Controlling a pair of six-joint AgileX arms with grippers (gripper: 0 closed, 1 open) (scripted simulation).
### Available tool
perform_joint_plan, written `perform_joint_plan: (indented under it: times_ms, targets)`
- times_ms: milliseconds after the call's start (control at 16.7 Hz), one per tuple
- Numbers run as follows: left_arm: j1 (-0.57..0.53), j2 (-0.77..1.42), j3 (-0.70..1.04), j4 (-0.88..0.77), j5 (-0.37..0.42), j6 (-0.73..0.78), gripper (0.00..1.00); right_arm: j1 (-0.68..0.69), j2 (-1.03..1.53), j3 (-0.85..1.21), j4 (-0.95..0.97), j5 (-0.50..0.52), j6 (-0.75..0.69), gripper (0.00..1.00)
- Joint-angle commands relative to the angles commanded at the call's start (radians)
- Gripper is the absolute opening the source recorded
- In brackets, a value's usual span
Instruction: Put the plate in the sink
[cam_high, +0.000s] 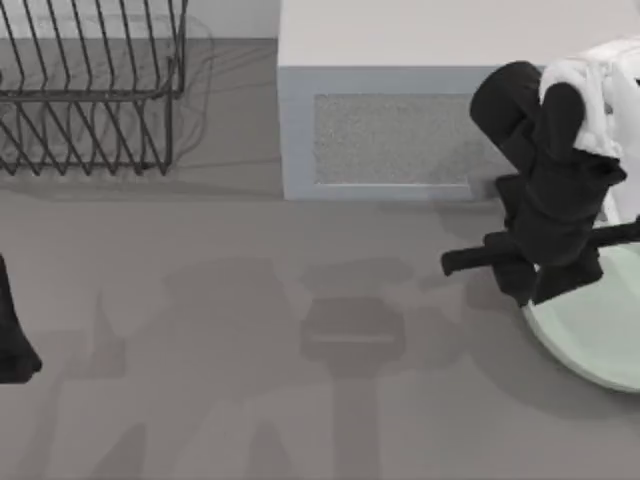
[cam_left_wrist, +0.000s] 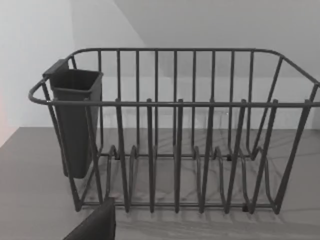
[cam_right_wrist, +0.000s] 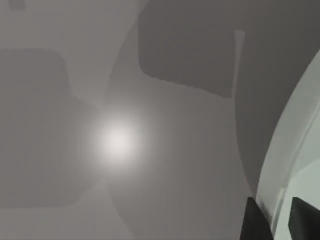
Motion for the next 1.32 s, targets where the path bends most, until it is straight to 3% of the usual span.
perform_joint_plan:
  times_ms: [300,540,1080,1320]
  targets:
    - [0.0,0.0,0.0,0.0,0.0,0.0,1.0,0.004,-0.016,0.377,-0.418,0.004,-0.01,0.0]
    - [0.0,0.0,0.0,0.0,0.0,0.0,1.0,-0.064,-0.047,0.644,-0.639,-0.022,0.025,0.0]
    - [0.0,0.0,0.0,0.0,0.0,0.0,1.0,-0.113,-0.067,0.756,-0.713,-0.045,0.056,0.0]
    - [0.0,0.0,0.0,0.0,0.0,0.0,1.0,-0.204,0.031,0.868,-0.694,-0.013,0.037,0.0]
